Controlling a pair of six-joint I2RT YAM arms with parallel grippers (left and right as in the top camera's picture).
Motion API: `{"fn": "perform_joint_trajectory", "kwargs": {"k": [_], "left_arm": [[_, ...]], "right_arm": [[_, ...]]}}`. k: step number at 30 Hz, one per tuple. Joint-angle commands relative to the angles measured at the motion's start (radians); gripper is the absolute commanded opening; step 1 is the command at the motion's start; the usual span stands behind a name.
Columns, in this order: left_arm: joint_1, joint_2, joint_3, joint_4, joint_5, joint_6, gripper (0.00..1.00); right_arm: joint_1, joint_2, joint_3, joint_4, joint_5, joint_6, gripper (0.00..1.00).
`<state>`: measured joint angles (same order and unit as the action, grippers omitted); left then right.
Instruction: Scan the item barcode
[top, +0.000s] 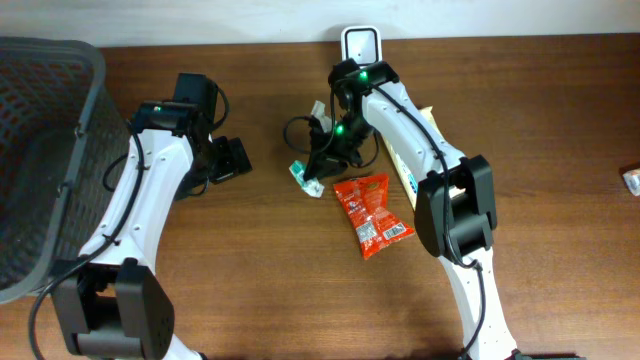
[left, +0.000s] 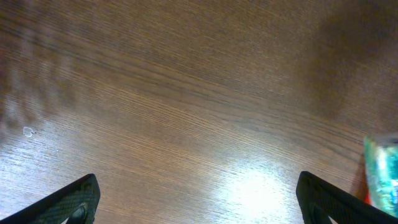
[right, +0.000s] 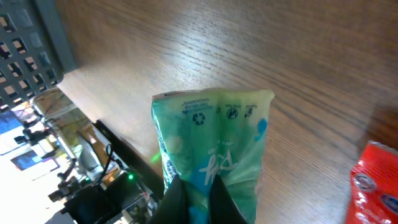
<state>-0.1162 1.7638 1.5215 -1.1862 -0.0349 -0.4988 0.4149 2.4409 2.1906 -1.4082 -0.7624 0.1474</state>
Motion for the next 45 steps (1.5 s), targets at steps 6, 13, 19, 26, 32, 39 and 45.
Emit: {"fn": "perform_joint_trajectory", "kwargs": {"k": [6, 13, 19, 26, 32, 39, 45], "left_arm": [[0.001, 0.009, -0.003, -0.001, -0.014, -0.002, 0.99], [0.001, 0.009, -0.003, -0.001, -0.014, -0.002, 0.99], [0.001, 0.009, -0.003, -0.001, -0.014, -0.002, 0.99], [0.001, 0.009, -0.003, 0.005, 0.043, -0.006, 0.99], [-0.013, 0.011, -0.003, 0.023, 0.179, 0.0, 0.99], [0.061, 0.026, -0.003, 0.026, 0.072, -0.006, 0.99], [0.124, 0.074, -0.003, -0.023, 0.072, -0.005, 0.99]], "right_arm": [[-0.003, 0.001, -0.041, 0.012, 0.015, -0.015, 0.21], [0.003, 0.0, 0.009, -0.103, 0.373, 0.022, 0.49], [-0.026, 0.0, 0.163, -0.18, 0.378, 0.021, 0.51], [-0.062, 0.001, 0.182, -0.201, 0.375, -0.108, 0.85], [-0.056, 0.002, 0.182, -0.199, 0.374, -0.107, 0.55], [0.055, 0.002, 0.182, -0.146, 0.462, -0.117, 0.49], [0.109, 0.003, 0.121, -0.072, 0.489, -0.087, 0.47]]}}
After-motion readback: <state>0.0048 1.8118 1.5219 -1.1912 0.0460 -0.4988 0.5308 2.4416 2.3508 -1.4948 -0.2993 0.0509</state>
